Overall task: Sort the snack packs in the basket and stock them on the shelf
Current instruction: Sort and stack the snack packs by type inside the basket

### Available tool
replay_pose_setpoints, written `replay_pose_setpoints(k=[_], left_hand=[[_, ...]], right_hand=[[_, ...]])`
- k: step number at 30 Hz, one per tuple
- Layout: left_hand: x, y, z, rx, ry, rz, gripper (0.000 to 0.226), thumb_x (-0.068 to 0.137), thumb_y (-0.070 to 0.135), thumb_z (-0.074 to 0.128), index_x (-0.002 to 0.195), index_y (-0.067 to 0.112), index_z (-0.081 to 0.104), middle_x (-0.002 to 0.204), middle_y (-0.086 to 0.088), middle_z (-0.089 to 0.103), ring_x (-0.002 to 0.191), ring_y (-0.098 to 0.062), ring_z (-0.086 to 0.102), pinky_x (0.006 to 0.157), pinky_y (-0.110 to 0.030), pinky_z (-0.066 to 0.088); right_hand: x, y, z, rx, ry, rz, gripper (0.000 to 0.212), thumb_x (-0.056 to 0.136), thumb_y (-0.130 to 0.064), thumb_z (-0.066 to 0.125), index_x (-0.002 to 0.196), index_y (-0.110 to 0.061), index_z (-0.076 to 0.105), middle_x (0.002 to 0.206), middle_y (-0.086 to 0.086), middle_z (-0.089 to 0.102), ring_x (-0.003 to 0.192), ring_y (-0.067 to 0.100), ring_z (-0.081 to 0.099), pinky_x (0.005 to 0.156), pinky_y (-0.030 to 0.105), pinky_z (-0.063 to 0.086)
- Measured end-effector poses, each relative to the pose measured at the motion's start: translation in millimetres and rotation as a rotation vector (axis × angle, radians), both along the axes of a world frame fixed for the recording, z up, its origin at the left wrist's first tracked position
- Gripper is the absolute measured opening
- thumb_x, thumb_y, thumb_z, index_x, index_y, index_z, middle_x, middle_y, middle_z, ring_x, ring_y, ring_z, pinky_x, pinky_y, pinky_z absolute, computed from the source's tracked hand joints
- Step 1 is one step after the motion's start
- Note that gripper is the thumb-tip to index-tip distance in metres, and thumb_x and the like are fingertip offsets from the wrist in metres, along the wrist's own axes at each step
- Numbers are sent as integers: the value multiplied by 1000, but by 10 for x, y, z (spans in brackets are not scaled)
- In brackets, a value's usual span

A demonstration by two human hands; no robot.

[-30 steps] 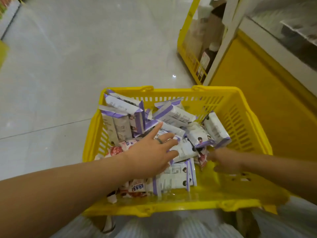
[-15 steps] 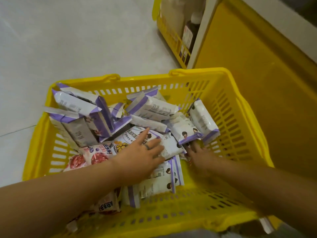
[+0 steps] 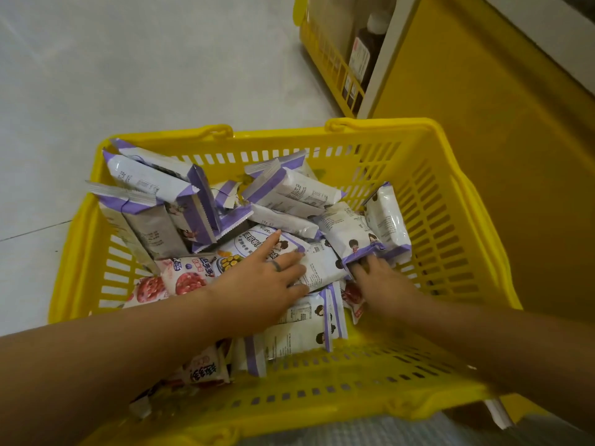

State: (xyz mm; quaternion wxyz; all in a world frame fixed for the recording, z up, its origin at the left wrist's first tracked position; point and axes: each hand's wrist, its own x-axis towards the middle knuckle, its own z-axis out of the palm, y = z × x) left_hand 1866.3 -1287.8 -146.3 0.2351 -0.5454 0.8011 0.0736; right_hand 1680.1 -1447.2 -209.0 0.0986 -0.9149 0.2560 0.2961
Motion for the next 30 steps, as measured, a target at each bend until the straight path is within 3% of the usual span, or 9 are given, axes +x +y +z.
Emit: replay_pose_setpoints(k=[5,12,20,24,30], left_hand=[[-1,0,1,-2,-7,-9,50,101,31,34,150,20,25,158,-17,19,148,-33,6,91,-55,-38],[-15,-9,4,-12,-3,-3,50,101,32,35,149,20,26,157,-17,20,148,-33,7,97,-58,-30],[-12,-5,16,-13,0,-2,50,101,31,35,149,20,26,158,-16,20,148,-32,6,98,-57,-29],[-16,1,15,-14,3,4,50,102,32,35,149,21,26,158,-16,20,148,-32,7,100,-58,-27],[-17,7,4,-20,19,14,51,101,32,36,149,22,25,158,-16,21,148,-33,8,103,-60,-24]], right_hand=[[-15,34,-101,-49,1,-41,92,80,-29,72,149,-26,11,145,16,16,132,31,28,101,38,41],[5,56,-125,-156,-143,-51,83,80,-37,71,146,-23,23,145,7,34,132,25,35,99,36,43],[21,-88,-162,108,61,-33,102,81,-43,69,152,-27,-2,158,10,4,143,33,21,109,45,35],[14,-75,-65,141,134,7,97,79,-37,72,152,-21,9,155,11,4,140,33,27,110,41,35],[-64,147,-110,276,225,72,80,83,-22,69,148,-12,24,147,10,25,132,28,36,107,35,39]])
